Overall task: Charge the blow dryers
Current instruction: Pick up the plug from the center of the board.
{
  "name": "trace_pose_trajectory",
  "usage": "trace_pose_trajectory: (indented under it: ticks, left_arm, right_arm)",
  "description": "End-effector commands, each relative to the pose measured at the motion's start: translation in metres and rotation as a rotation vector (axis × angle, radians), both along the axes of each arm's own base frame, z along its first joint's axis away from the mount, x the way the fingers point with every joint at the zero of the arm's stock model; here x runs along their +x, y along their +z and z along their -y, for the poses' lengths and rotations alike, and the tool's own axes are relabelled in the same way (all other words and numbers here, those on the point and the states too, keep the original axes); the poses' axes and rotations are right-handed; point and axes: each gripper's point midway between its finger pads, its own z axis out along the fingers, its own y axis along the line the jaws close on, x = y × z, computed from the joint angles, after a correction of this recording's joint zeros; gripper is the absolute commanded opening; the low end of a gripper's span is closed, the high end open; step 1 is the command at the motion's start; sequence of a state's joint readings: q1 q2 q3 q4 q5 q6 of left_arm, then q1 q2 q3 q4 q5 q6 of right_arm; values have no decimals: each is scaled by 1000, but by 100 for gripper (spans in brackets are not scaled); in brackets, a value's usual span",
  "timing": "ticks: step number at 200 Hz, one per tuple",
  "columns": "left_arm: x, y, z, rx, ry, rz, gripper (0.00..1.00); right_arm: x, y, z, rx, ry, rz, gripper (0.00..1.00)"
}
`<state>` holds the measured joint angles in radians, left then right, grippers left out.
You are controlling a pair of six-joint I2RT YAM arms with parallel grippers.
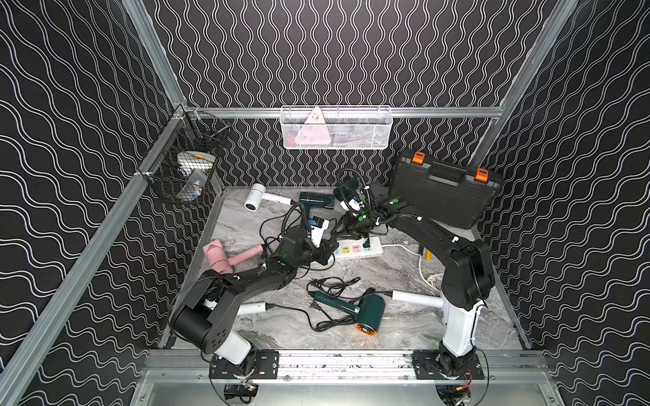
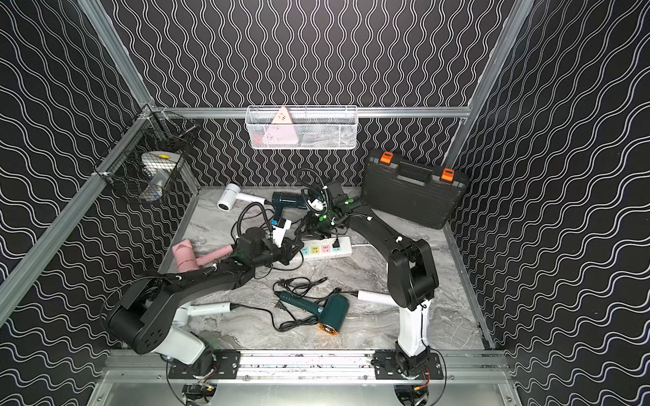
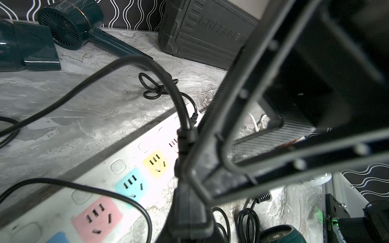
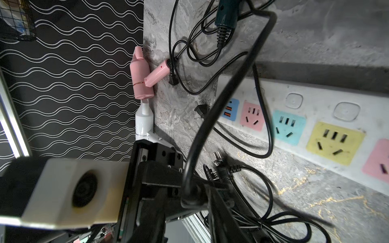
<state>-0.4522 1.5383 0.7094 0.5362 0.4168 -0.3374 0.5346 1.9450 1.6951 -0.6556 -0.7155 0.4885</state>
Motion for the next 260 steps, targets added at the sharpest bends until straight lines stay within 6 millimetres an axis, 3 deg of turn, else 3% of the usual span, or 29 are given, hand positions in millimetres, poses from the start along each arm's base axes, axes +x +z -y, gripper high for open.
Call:
trace_pose_trajectory:
  ticks: [1, 27, 63, 92, 110, 119, 137, 162, 187, 228, 260]
  left_arm:
    - [0, 8, 5, -2, -34, 45, 0]
    - [-1, 9, 7, -5, -43, 45, 0]
    - [-1, 10, 8, -11, -39, 44, 2]
    - [-1, 14, 5, -28, -17, 37, 34]
    - [-2, 19, -1, -40, 17, 27, 67]
    - [-1, 22, -8, -40, 66, 23, 81]
    - [-3, 23, -32, -15, 194, 8, 98]
    - [-14, 15, -76, 11, 408, -12, 99]
    - [-11, 4, -98, 92, 516, -34, 99]
    - [-5, -3, -102, 110, 539, -80, 99]
    - [1, -21, -118, 40, 579, -167, 99]
  right_arm:
    - [-6, 0, -2, 0, 26, -22, 34]
    - [-5, -6, 2, -27, 22, -17, 25]
    - [-4, -8, 3, -36, 22, -1, 0]
    - [1, -6, 8, -45, -9, 59, 0]
    - [8, -6, 15, -70, -48, 121, 0]
    - [13, -9, 20, -92, -76, 164, 0]
    - [25, -15, 36, -168, -141, 269, 0]
    - [38, -26, 53, -273, -204, 385, 0]
    - [45, -36, 59, -389, -241, 496, 0]
    - [53, -49, 64, -505, -305, 619, 0]
    - [58, -60, 77, -562, -370, 653, 0]
